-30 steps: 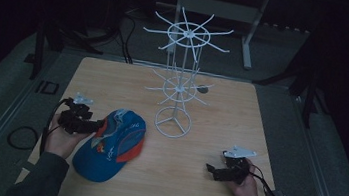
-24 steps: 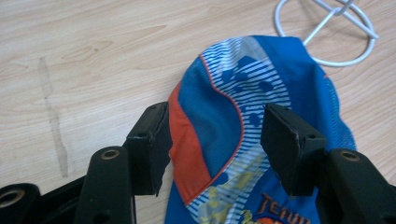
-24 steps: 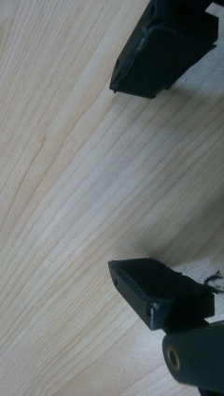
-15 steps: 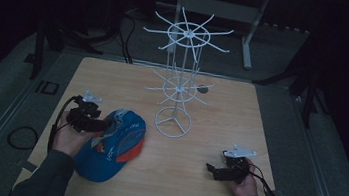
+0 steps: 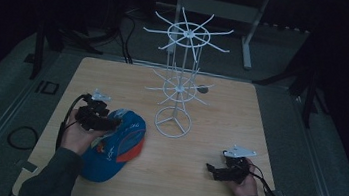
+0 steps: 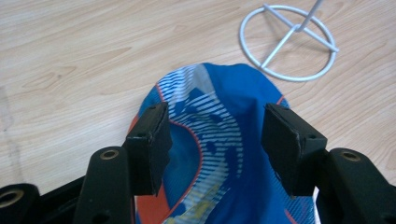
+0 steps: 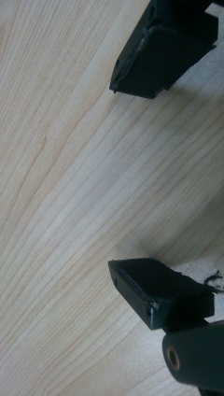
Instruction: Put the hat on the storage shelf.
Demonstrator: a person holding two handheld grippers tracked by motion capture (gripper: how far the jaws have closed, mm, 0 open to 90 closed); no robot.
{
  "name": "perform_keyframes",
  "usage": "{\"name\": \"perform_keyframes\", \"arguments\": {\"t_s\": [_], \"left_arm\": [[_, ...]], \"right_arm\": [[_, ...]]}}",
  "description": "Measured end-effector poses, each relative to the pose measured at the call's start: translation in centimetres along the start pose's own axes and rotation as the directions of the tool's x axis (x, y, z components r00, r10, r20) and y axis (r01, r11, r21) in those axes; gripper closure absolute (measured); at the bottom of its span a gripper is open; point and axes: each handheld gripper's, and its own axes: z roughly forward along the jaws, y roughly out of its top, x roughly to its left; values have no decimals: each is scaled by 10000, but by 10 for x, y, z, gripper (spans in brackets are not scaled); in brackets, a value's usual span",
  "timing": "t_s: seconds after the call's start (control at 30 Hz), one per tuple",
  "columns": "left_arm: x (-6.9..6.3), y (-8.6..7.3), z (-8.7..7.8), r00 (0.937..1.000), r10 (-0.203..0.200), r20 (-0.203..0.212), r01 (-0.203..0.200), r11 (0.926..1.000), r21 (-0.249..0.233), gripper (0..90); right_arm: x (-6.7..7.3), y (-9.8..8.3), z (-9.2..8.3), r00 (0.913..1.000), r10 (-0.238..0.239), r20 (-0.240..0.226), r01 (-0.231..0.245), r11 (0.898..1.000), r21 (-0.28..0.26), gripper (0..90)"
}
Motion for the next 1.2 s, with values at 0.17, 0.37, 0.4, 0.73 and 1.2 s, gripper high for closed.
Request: {"name": "perform_keyframes", "arguments": {"t_s": [0.17, 0.37, 0.4, 0.73, 1.2], "left_arm": [[-7, 5, 4, 9998, 129, 127, -129, 9999, 19, 429], [-12, 8, 10, 9996, 230, 168, -232, 9996, 155, 416], [-12, 9, 12, 9996, 251, 165, -254, 9995, 196, 416], [-16, 13, 32, 9989, 467, -75, -463, 9978, 485, 296], [-19, 14, 66, 9977, 664, -152, -636, 9883, 1390, 171]], "right_arm": [[0, 0, 0, 10000, 8, -3, -8, 10000, 1, 120], [0, 0, 0, 10000, 10, 1, -10, 10000, -2, 121], [0, 0, 0, 10000, 10, 1, -10, 10000, -2, 121], [0, 0, 0, 10000, 20, -4, -20, 10000, 6, 121], [0, 0, 0, 10000, 26, -5, -26, 10000, 9, 121]]}}
